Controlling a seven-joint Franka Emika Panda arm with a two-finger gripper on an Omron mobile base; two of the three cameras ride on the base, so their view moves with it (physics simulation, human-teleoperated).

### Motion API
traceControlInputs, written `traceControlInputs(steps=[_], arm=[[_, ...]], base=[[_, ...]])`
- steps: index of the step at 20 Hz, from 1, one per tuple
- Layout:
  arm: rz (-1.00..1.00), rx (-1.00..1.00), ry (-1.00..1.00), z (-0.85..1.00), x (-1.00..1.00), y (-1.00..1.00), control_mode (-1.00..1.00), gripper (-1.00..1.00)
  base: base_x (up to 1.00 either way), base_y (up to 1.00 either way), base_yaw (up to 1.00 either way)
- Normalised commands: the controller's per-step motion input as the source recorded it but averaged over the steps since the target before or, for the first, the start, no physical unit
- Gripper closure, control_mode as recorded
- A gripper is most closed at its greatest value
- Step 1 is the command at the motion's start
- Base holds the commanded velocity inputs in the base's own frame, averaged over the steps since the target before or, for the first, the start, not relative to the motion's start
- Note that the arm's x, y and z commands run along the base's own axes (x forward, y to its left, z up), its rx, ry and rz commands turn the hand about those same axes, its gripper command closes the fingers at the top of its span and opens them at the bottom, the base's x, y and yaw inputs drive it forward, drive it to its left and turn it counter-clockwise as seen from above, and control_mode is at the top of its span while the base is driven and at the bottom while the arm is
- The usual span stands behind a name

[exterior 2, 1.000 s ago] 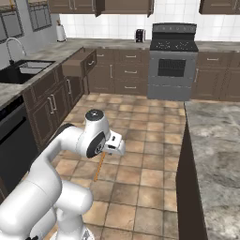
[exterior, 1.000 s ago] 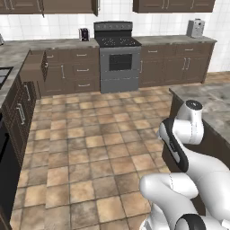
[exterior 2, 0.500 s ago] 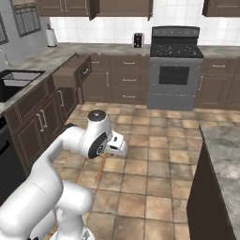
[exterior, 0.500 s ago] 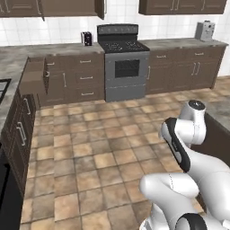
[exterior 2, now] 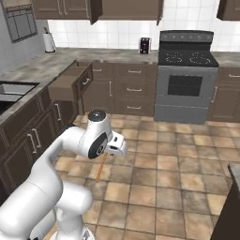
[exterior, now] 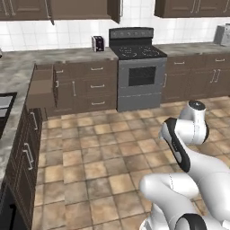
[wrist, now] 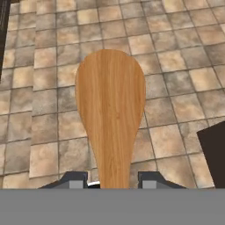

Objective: Organize the utensils by type. Pick up the wooden spoons from the counter and place them in the open cabinet. Then pick up the metallic utensils from the counter and place them in the open drawer.

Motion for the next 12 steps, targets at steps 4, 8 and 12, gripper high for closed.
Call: traceControlInputs(steps=[4,8,12], arm=[[0.0,0.0,0.0,0.0,0.0,0.0,1.0,1.0],[0.0,0.0,0.0,0.0,0.0,0.0,1.0,1.0],[0.0,0.0,0.0,0.0,0.0,0.0,1.0,1.0]], base=[[1.0,0.38,0.01],[1.0,0.31,0.06],[1.0,0.02,0.24]])
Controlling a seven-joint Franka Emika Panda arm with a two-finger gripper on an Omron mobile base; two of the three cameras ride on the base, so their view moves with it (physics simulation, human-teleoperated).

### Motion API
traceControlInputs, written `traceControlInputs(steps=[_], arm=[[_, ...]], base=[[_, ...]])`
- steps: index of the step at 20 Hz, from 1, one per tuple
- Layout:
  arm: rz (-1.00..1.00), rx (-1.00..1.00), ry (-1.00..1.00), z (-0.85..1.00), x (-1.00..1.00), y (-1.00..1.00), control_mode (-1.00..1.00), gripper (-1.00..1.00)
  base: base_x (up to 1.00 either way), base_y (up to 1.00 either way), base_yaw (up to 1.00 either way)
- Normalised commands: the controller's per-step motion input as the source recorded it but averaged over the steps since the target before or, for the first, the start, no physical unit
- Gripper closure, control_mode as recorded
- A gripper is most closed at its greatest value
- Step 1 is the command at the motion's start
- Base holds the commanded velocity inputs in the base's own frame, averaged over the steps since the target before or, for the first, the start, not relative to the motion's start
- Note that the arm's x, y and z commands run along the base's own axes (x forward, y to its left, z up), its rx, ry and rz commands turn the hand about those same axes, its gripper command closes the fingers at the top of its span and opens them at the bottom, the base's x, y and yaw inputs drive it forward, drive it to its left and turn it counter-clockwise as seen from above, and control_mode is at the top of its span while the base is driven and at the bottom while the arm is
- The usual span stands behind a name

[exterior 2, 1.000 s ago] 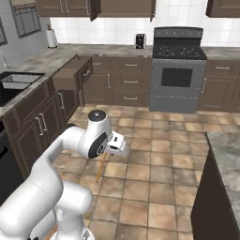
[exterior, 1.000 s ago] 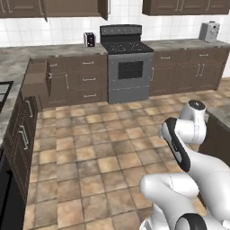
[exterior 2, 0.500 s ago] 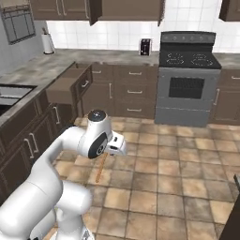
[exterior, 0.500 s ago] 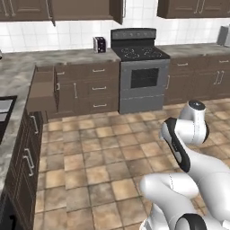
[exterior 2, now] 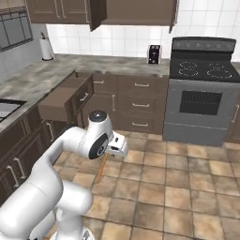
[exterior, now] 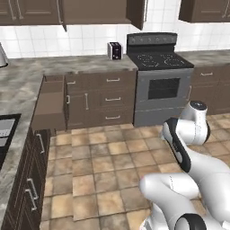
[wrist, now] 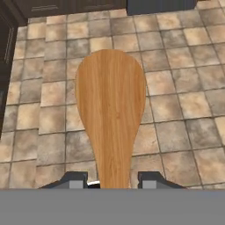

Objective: Organize the utensils by type. Pick up the wooden spoons from the counter and place them in the open cabinet. Then pick up the metallic utensils from the counter and place them in the open drawer.

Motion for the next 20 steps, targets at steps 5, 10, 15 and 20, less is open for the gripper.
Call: traceControlInputs(steps=[5,10,15,20], arm=[[0.0,0.0,0.0,0.0,0.0,0.0,1.0,1.0],[0.0,0.0,0.0,0.0,0.0,0.0,1.0,1.0],[0.0,0.0,0.0,0.0,0.0,0.0,1.0,1.0],[0.0,0.0,0.0,0.0,0.0,0.0,1.0,1.0]], base=[[1.0,0.0,0.28],[1.0,-0.14,0.25],[1.0,-0.12,0.13],[1.0,-0.1,0.05]])
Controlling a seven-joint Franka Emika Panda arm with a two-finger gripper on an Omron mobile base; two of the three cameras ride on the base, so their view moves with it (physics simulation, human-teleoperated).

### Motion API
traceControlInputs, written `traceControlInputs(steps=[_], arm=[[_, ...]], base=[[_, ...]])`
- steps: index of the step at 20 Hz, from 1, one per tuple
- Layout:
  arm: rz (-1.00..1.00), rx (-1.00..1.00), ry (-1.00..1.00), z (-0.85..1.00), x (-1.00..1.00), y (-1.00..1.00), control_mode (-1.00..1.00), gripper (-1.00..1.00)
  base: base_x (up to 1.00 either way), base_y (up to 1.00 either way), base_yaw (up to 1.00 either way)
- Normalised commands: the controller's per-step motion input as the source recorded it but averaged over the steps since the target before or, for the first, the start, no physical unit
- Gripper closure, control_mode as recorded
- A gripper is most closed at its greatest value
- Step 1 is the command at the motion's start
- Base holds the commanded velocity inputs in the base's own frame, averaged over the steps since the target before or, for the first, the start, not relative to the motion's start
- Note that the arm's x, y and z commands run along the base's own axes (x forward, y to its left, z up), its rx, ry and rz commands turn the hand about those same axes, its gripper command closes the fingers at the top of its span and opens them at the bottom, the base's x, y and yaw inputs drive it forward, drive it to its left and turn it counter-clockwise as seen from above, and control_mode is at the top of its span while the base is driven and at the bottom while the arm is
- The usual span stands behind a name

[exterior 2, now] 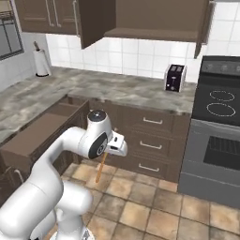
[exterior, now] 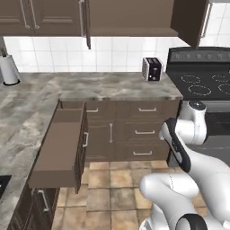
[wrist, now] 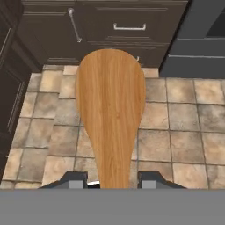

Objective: Organize the utensils by type. Pick up the wooden spoons from the counter and place them in the open cabinet. Then pick up the metallic utensils from the counter and place them in the open drawer.

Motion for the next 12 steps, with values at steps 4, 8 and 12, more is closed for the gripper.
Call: traceControlInputs(steps=[4,8,12], arm=[[0.0,0.0,0.0,0.0,0.0,0.0,1.0,1.0],[0.0,0.0,0.0,0.0,0.0,0.0,1.0,1.0],[0.0,0.0,0.0,0.0,0.0,0.0,1.0,1.0]], base=[[0.9,-0.12,-0.02],[0.9,-0.11,-0.06],[0.91,-0.02,-0.11]])
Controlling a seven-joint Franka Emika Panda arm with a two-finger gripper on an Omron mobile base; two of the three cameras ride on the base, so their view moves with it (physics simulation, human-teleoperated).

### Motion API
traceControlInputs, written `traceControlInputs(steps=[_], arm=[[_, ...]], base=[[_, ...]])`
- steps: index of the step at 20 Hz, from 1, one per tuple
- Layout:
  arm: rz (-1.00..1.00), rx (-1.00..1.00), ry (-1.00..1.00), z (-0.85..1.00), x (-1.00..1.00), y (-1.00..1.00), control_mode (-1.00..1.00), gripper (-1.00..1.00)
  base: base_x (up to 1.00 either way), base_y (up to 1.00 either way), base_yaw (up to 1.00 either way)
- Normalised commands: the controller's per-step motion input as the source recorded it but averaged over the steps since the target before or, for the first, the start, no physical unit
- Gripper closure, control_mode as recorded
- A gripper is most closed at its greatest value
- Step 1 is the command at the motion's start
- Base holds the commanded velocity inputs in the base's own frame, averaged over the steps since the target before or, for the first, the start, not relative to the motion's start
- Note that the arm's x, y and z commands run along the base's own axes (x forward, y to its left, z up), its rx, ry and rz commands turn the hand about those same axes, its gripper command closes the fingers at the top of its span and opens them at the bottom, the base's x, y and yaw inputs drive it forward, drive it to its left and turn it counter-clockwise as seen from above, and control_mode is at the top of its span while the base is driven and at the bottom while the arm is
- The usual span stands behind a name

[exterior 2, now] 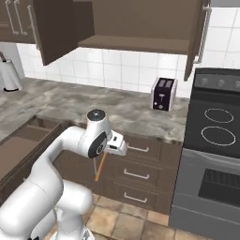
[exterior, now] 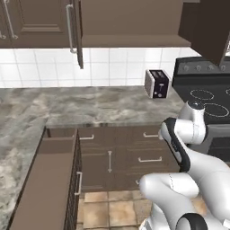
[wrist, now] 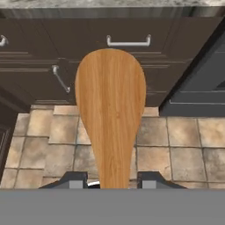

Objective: Organize the utensils by type. Pick up the wooden spoons from the counter and place them in the open cabinet. Then pick up the metallic utensils from the counter and place them in the open drawer.

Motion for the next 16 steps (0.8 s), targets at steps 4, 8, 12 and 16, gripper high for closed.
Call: traceControlInputs(steps=[4,8,12,16], arm=[[0.0,0.0,0.0,0.0,0.0,0.0,1.0,1.0],[0.0,0.0,0.0,0.0,0.0,0.0,1.0,1.0],[0.0,0.0,0.0,0.0,0.0,0.0,1.0,1.0],[0.0,0.0,0.0,0.0,0.0,0.0,1.0,1.0]], base=[[0.95,0.0,-0.01],[0.86,0.0,0.0],[0.59,0.0,0.0],[0.25,0.0,0.0]])
